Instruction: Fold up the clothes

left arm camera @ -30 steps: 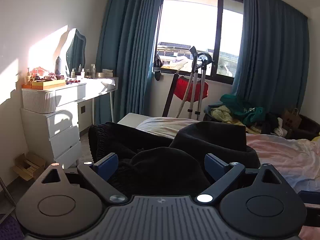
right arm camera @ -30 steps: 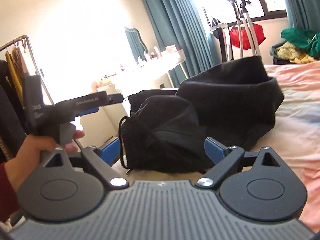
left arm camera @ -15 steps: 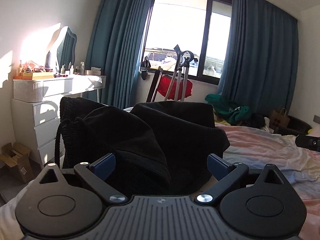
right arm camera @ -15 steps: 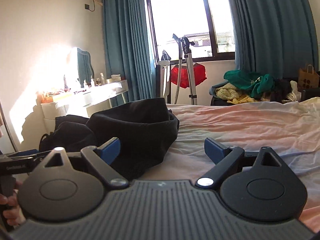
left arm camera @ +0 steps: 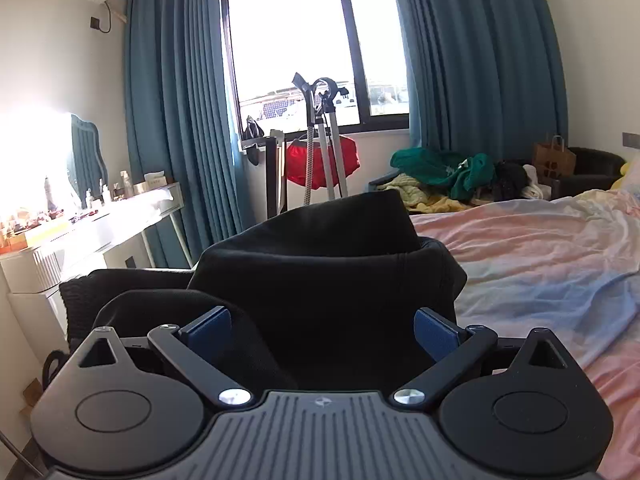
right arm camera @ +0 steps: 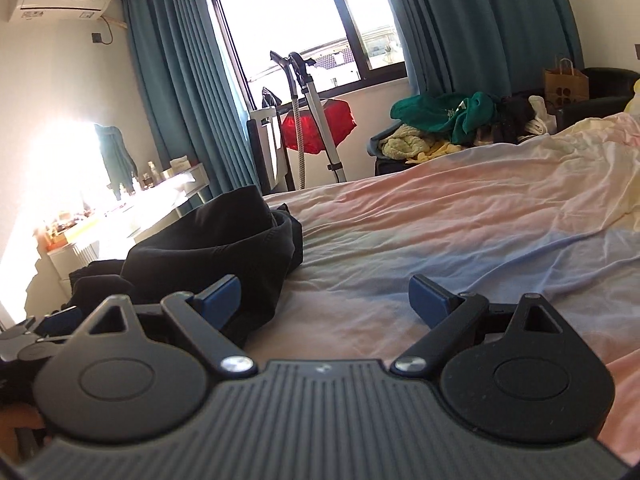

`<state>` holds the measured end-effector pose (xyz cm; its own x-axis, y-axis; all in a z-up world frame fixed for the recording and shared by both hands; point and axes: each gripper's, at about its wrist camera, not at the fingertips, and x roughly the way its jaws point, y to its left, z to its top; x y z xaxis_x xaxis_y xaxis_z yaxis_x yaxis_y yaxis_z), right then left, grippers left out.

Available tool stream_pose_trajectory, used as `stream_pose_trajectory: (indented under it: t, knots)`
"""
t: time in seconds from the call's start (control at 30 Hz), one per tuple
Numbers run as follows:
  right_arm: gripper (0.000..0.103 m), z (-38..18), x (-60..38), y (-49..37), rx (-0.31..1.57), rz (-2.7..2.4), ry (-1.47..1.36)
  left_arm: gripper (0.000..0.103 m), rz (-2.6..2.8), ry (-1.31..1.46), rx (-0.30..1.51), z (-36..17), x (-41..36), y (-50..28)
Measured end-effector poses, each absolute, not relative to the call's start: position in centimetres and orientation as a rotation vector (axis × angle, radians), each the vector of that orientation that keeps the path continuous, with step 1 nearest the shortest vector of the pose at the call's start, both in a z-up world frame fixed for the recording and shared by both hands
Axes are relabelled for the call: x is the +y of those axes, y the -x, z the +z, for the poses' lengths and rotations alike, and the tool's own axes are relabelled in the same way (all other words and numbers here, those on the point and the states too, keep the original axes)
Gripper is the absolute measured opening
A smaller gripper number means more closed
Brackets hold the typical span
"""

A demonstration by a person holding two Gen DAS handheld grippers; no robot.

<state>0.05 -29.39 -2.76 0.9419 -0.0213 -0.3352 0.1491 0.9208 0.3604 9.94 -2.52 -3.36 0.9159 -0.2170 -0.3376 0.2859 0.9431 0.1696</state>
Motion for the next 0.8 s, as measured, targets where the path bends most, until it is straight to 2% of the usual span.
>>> stream_pose_trajectory:
  t: [0.23, 0.43, 0.47, 0.53, 0.57, 0.63, 0.73, 0.8]
  knots:
    - [0.093, -4.4, -32.1, -1.5, 0.36, -0.187, -0.443, 0.099, -0.375, -0.235, 0.334, 0.2, -10.8, -22.1]
    - [0.093, -6.5, -33.8, -3.7, 0.402, -0.21, -0.489, 0.097, -0.357, -0.319, 0.402, -1.0, -17.2, -33.0]
    - [0.093, -6.9, -33.9, -4.1, 0.406, -0.213, -0.486, 0.09, -0.354, -0.361, 0.436, -1.9, -18.0, -34.3]
    - [0.093, -7.8, -34.0, -5.0, 0.429, -0.221, -0.476, 0.049, -0.344, -0.441, 0.51, -3.9, -19.3, -36.5]
    - [0.093, -8.3, -34.2, -5.5, 0.444, -0.22, -0.478, 0.043, -0.343, -0.446, 0.52, -4.4, -19.7, -36.9]
    - [0.093, -8.9, -34.4, -6.0, 0.454, -0.218, -0.485, 0.019, -0.348, -0.447, 0.53, -5.0, -20.1, -37.1]
    - [0.093, -9.4, -35.1, -6.4, 0.462, -0.232, -0.502, 0.013, -0.345, -0.437, 0.501, -4.6, -19.7, -35.2]
    - [0.093, -9.6, -35.6, -6.4, 0.464, -0.246, -0.527, 0.011, -0.379, -0.395, 0.439, -2.9, -18.8, -31.3]
